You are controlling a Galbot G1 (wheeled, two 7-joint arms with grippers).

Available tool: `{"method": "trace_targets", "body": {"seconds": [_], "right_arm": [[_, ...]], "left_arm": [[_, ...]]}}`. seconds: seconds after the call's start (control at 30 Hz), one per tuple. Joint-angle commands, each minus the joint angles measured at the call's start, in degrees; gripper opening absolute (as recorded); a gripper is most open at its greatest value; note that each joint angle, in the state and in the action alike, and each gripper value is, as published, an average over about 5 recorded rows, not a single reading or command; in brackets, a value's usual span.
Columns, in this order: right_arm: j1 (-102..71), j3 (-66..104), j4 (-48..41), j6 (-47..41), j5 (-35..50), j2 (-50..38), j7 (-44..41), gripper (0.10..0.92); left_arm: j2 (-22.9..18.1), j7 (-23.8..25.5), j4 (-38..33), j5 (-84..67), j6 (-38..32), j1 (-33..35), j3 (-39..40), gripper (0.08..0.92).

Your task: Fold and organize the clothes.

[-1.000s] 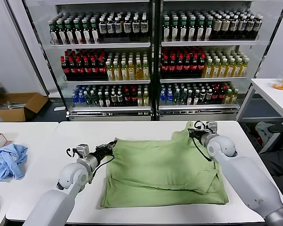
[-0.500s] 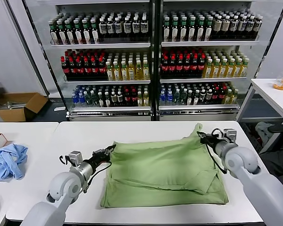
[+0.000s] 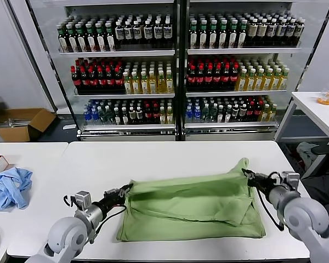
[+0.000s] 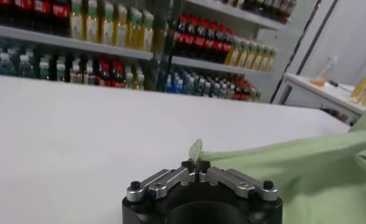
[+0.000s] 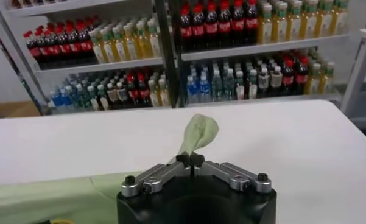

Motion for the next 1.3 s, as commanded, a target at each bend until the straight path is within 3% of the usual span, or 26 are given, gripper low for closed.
{"method": "trace_targets", "body": {"seconds": [0.03,0.23,0.43,0.63,0.77,0.97,1.1,1.3], "right_arm": [[-8.33,2.95,2.8,-0.03,-3.38,0.66,0.18,0.104],[-8.24,1.53,3.73,0.04,-8.06,1.22,-0.75,0.15],[-9.97,2.65,5.57,0.12,-9.39,1.13,-1.16,0.316],[-10.22,2.63,6.01,0.16,-9.95,1.16,-1.28,0.481],[-9.89,2.12,5.79,0.19,-10.14,1.09,-1.33,0.593],[-9.31,1.32,5.3,0.49,-10.13,0.89,-1.34,0.763],[-9.03,0.83,5.06,0.7,-10.08,0.57,-1.38,0.816],[-8.15,0.0,4.87,0.91,-9.83,-0.05,-1.34,0.823]], "left_arm": [[0.22,0.19,-1.36,3.96,1.02,3.54,-0.3,0.103],[-1.03,-0.76,-1.14,9.44,0.2,3.69,-0.28,0.202],[-3.95,-5.13,-4.28,14.61,-3.82,6.75,-1.29,0.375],[-10.37,-10.36,-7.64,20.36,-6.18,12.14,-0.34,0.548],[-14.45,-11.8,-6.99,24.81,-7.24,14.15,1.67,0.661],[-17.38,-13.99,-3.44,29.1,-7.87,13.79,2.93,0.805],[-18.43,-14.56,-2.44,29.92,-8.3,13.69,3.03,0.782],[-19.25,-14.18,-1.82,29.65,-9.04,13.78,2.67,0.617]]}}
